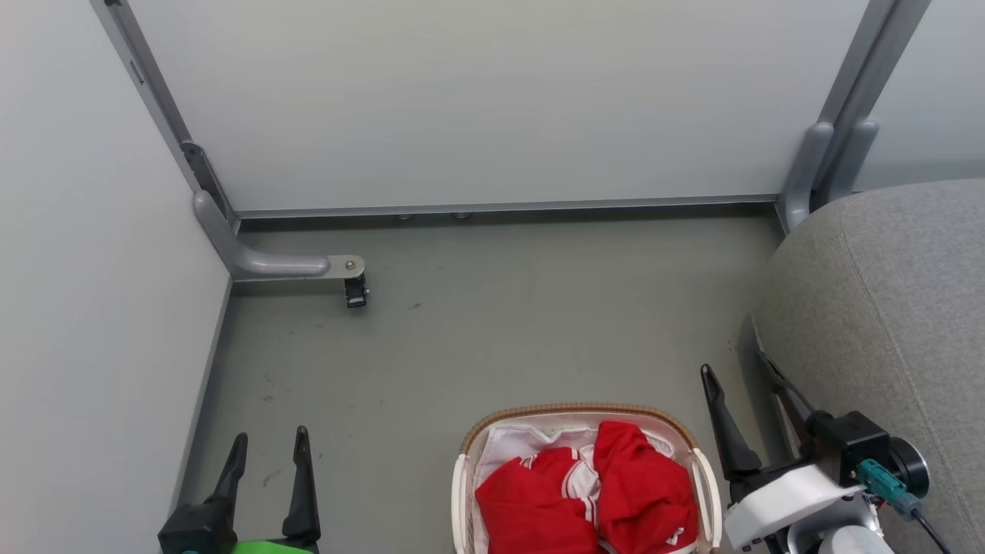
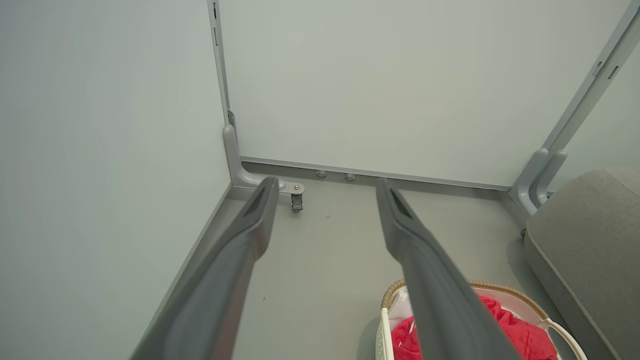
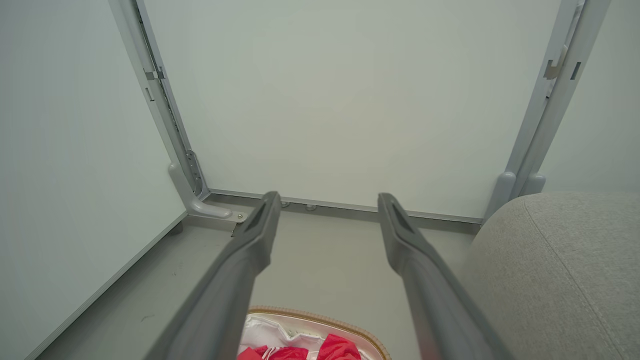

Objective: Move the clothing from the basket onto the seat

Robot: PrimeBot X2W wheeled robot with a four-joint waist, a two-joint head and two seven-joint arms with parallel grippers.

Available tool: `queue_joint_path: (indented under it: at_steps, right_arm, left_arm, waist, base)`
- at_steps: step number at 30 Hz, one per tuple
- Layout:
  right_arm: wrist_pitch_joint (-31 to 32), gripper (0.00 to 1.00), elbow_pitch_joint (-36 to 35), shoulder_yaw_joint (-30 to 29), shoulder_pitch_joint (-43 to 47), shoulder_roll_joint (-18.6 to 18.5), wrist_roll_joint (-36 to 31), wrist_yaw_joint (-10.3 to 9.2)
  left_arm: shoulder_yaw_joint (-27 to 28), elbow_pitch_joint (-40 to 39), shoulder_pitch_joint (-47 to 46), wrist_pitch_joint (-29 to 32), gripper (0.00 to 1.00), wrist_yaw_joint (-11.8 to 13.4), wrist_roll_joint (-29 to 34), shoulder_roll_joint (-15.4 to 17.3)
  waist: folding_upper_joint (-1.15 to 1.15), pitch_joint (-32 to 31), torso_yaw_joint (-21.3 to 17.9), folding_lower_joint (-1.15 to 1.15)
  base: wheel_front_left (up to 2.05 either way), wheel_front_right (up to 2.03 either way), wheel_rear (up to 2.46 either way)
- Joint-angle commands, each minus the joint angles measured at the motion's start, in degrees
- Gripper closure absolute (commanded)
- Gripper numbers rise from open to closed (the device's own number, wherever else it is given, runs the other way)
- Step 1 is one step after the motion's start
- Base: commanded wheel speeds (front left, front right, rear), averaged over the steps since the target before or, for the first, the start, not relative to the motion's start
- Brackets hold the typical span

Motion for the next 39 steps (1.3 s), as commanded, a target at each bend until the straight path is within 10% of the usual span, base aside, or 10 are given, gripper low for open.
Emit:
queue_joint_path:
  at_steps: [1, 39]
  right_arm:
    - [-0.62, 0.0, -0.29, 0.12, 0.86, -0.35, -1.29, 0.0]
    - [-0.6, 0.0, -3.62, -4.35, -3.0, -0.34, -2.92, 0.0]
  left_arm:
    - [-0.12, -0.09, 0.97, -0.55, 0.0, 0.15, 1.29, 0.41]
    - [-3.01, 0.35, -6.13, -0.43, 0.0, -0.69, 4.39, 0.4]
  waist:
    - [0.65, 0.0, 0.02, 0.0]
    - [0.66, 7.6, 0.67, 0.0]
  base:
    - [0.0, 0.0, 0.0]
    - [0.0, 0.0, 0.0]
